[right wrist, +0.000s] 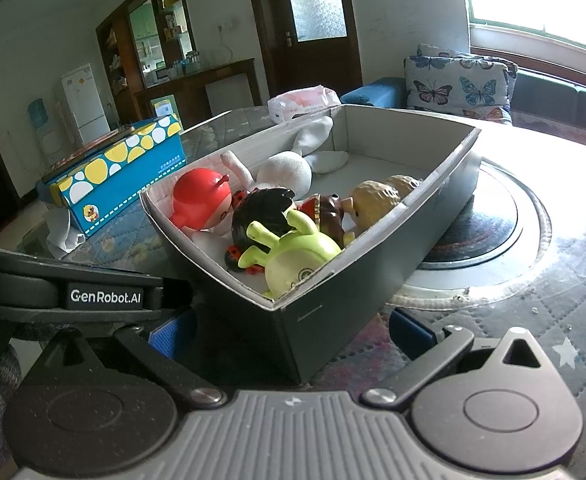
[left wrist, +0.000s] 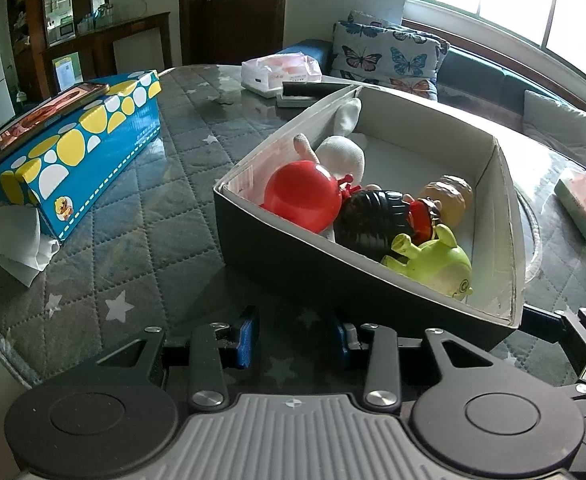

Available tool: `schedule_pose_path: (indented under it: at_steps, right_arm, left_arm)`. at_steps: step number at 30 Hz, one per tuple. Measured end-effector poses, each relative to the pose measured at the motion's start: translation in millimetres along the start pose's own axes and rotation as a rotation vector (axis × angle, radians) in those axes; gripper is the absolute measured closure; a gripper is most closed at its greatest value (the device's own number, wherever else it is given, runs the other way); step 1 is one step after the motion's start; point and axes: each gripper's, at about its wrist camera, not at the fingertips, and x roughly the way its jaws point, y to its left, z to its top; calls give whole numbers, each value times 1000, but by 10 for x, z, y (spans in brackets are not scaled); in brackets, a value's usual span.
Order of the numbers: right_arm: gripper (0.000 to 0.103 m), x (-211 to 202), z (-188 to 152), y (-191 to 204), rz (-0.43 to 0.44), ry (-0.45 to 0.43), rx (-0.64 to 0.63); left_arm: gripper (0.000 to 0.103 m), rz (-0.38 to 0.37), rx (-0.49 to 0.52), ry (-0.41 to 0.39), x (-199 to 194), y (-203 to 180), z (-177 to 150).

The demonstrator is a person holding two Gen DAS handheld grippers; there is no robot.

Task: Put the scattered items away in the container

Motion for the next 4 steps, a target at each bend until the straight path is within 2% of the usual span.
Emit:
schedule_pose_path:
  at_steps: [4]
  right_arm:
    - [0, 6, -3, -4, 2, 0, 1]
  left_arm:
    - [66, 6, -7, -6, 5, 15, 2]
